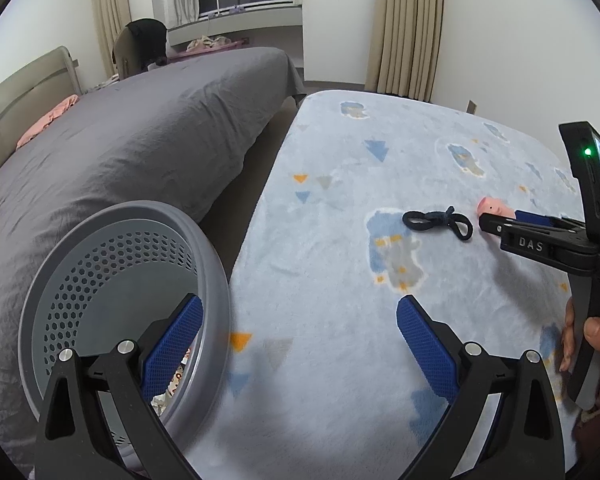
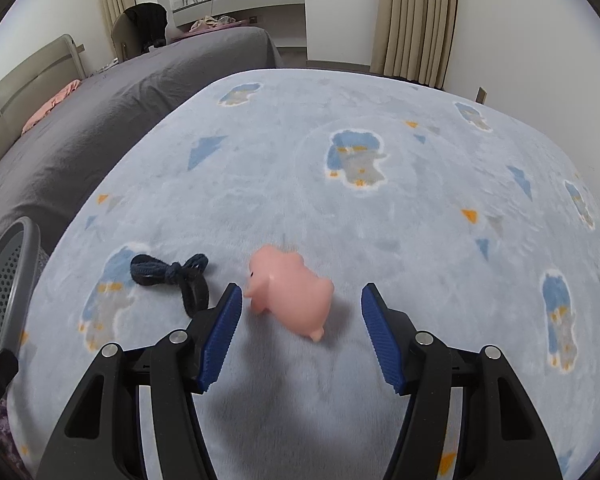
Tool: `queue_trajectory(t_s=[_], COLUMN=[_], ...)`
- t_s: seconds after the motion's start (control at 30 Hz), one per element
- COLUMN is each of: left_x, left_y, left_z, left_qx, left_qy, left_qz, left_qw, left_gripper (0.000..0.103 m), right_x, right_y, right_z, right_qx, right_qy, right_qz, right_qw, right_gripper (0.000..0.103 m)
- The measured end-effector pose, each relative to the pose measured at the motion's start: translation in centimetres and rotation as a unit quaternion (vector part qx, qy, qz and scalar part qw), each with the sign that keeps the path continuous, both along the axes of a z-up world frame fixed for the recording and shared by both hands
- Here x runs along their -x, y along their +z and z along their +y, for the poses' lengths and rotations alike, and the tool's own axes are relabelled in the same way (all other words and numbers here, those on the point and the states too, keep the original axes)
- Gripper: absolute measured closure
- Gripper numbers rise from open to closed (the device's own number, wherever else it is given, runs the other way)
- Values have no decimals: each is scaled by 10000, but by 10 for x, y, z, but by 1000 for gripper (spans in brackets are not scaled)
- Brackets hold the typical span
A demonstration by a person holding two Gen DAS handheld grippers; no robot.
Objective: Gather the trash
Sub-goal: 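Move both open tools over the pink pig and black cable, then grasp the pink pig with the right tool while the left tool grasps the black cable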
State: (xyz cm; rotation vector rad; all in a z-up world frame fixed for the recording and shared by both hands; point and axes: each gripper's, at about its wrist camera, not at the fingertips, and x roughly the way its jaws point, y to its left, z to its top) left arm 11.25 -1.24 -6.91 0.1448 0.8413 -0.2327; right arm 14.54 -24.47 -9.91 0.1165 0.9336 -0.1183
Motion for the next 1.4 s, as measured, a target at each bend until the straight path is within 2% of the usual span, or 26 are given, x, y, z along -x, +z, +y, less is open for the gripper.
queue_trajectory(t_s=[0.27, 0.3, 0.33, 0.4, 0.47, 0.63, 0.8, 0.9, 1.2, 1.4], left_x=[-2, -2, -2, -2, -2, -1, 1, 3, -2, -17], left_y=[-5, -5, -6, -6, -7, -8, -4, 3, 13, 1], left_z=[-6, -6, -7, -6, -6, -6, -15, -26, -81, -124], left_qx=[-62, -72, -84, -83, -104, -117, -147, -89, -133, -208], left_qy=[-40, -40, -34, -19, 14, 59, 15, 17, -150, -306], left_qz=[44, 48, 55, 62, 41, 3, -139, -257, -474, -306], left_qw=[10000, 10000, 9999, 9999, 9999, 9999, 9998, 9996, 9987, 9988], left_gripper=[7, 7, 7, 7, 7, 7, 7, 7, 7, 7], right_x=[-9, -10, -10, -9, -7, 4, 17, 22, 44, 56], right_y=[-4, -5, -5, -5, -5, -1, 5, 7, 8, 7], right_z=[-3, -2, -1, 4, 7, 6, -5, -19, -57, -83], right_qx=[-12, 0, -3, 83, 190, 91, -275, -564, -873, -1017], right_qy=[-69, -50, 7, 81, 126, 80, -55, -182, -563, -797], right_qz=[53, 36, 34, -18, -67, -277, -466, -530, -589, -695], right_qw=[10000, 10000, 10000, 9999, 9997, 9995, 9985, 9968, 9928, 9892], right_gripper=[44, 47, 55, 62, 63, 63, 63, 63, 63, 63])
